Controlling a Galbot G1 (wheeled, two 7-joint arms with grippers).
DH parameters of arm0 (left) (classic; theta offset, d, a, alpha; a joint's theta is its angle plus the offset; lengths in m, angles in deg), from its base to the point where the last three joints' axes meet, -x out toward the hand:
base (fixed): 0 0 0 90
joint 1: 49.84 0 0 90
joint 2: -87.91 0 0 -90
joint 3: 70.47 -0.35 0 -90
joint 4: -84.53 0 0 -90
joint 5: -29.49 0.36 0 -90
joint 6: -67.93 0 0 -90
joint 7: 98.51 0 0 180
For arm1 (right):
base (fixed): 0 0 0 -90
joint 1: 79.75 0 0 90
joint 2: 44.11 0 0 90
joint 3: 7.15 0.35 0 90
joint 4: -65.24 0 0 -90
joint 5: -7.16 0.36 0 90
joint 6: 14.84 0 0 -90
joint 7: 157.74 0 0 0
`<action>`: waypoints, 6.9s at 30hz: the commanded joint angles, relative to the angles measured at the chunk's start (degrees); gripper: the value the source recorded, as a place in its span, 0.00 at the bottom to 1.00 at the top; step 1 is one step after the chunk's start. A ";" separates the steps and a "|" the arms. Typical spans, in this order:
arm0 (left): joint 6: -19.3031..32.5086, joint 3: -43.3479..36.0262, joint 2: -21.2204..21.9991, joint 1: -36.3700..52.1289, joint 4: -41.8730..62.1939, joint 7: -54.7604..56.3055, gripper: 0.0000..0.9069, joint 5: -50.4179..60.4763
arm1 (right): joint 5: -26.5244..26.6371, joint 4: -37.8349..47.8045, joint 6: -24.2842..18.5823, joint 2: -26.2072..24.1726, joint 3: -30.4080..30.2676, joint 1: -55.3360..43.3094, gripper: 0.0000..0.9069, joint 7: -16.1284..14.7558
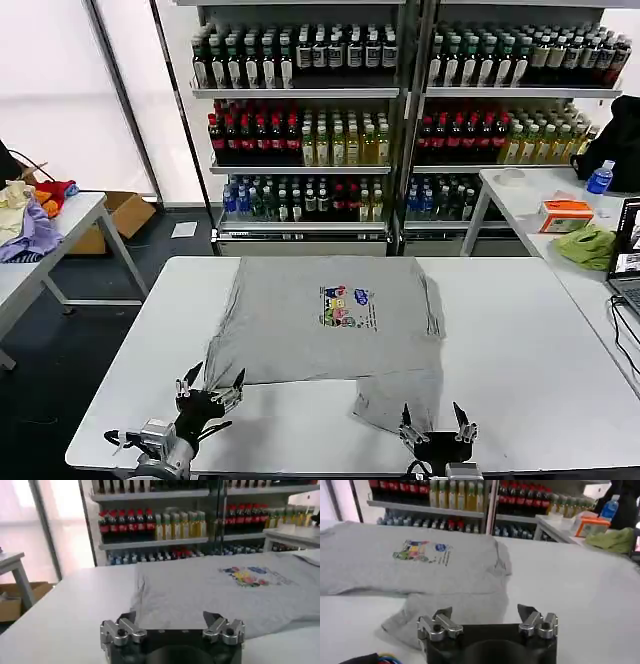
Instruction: Fold and organize the clothes.
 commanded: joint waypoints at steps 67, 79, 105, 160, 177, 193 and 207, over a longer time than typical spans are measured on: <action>5.69 -1.19 0.53 4.62 -0.17 -1.15 0.00 -6.69 | -5.98 3.61 -15.45 4.97 6.38 -9.37 0.00 -5.88; 4.82 -1.72 0.68 16.23 8.94 0.46 0.00 -8.94 | -8.11 12.77 -14.88 7.34 8.09 -21.45 0.00 -10.71; 6.73 -4.64 -2.40 29.24 23.71 3.46 0.00 -10.55 | -5.16 34.97 -10.71 9.98 0.91 -42.29 0.00 -12.12; -4.74 -4.22 -4.74 21.96 14.29 4.40 1.00 -9.16 | 3.38 22.56 3.98 5.83 5.11 -31.42 1.00 1.68; -5.76 -4.57 -4.58 23.55 18.45 3.91 1.00 -7.20 | 4.16 29.39 3.76 6.62 4.42 -34.29 1.00 -0.52; -5.00 -5.66 -4.36 23.55 21.23 1.95 0.23 -3.24 | 4.60 34.45 2.20 9.17 4.96 -34.98 0.02 -2.20; -3.70 -5.70 -4.44 23.50 22.12 1.03 0.00 -3.48 | 5.62 32.99 1.57 9.05 4.96 -32.41 0.00 -1.76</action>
